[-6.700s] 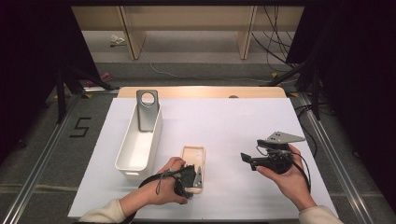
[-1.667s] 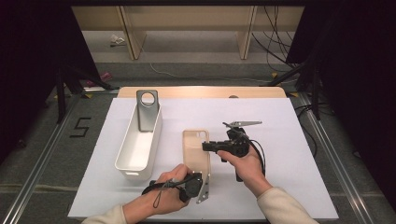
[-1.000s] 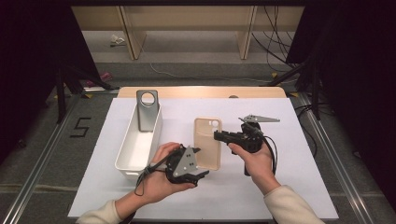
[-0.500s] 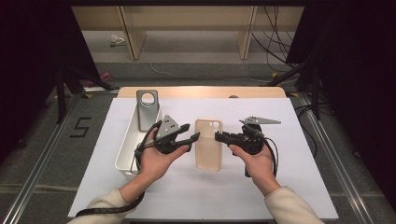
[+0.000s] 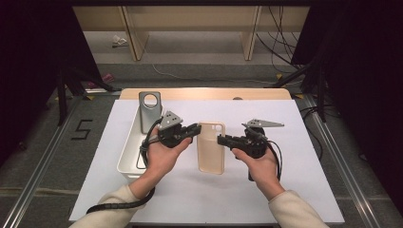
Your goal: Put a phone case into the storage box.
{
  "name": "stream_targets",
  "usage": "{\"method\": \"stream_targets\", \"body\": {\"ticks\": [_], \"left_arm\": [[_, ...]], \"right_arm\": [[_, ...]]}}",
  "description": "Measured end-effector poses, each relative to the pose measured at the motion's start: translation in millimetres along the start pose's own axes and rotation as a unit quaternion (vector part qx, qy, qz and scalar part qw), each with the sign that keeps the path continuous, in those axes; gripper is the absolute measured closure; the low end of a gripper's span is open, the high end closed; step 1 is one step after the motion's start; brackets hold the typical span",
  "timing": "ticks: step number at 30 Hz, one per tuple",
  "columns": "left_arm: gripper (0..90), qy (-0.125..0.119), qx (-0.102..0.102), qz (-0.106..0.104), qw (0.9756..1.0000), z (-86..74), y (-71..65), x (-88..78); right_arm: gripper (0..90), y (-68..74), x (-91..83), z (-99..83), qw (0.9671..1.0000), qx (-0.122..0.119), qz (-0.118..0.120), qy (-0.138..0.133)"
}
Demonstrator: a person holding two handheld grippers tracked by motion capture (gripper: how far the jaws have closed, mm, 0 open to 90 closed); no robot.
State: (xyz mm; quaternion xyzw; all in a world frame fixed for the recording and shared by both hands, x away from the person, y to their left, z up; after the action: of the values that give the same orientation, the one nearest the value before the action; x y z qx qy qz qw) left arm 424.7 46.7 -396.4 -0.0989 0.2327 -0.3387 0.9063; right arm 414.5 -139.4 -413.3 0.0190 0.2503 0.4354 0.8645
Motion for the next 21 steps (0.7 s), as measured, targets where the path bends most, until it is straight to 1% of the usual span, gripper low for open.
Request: {"method": "stream_targets", "body": {"ticks": [3, 7, 13, 14, 15, 17, 19, 20, 21], "left_arm": [[83.9, -0.007, 0.000, 0.000, 1.0000, 1.4, -2.1, -2.0], [84.8, -0.016, 0.008, 0.007, 0.9998, 2.3, -4.0, -3.6], [85.3, -0.019, 0.011, 0.015, 0.9997, 2.8, -3.4, -3.3], [85.4, -0.019, 0.014, 0.018, 0.9996, 2.9, -3.1, -3.2], [85.4, -0.020, 0.017, 0.021, 0.9995, 3.1, -2.8, -3.2], [85.5, -0.020, 0.014, 0.022, 0.9995, 3.7, -1.7, -3.4], [85.5, -0.023, 0.015, 0.025, 0.9993, 4.8, 0.2, -4.3], [85.5, -0.024, 0.014, 0.027, 0.9993, 5.6, 1.4, -4.9], [85.5, -0.026, 0.013, 0.028, 0.9992, 6.7, 2.4, -5.7]], "right_arm": [[80.6, 0.3, 1.7, -1.5, 1.0000, -0.004, -0.002, 0.004], [80.0, 1.5, 2.7, -1.5, 0.9999, -0.013, -0.005, 0.004], [78.5, 2.9, 3.6, -1.2, 0.9996, -0.028, -0.009, 0.004], [76.7, 3.0, 3.8, -1.2, 0.9995, -0.030, -0.012, 0.003], [72.8, 2.9, 3.8, -0.9, 0.9994, -0.032, -0.014, 0.001], [66.0, 2.4, 3.3, 0.2, 0.9989, -0.043, -0.021, -0.001], [54.8, 2.0, 2.6, 1.4, 0.9982, -0.053, -0.028, -0.003], [49.2, 1.8, 2.7, 2.0, 0.9976, -0.061, -0.033, 0.000], [44.9, 1.7, 1.9, 2.9, 0.9969, -0.068, -0.040, -0.004]]}}
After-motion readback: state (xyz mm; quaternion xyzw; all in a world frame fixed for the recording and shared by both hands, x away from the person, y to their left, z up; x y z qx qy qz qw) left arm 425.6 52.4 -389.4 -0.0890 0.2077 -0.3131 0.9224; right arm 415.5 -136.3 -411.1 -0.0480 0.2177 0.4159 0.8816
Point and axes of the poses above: each handheld gripper's, and its own axes: x roughly forward along the jaws, z roughly out of its top, y roughly to its left, the point moved 5 cm from there along x, roughly forward along the jaws, and after that the axes turned 10 degrees about -x, right-handed, at the moved point
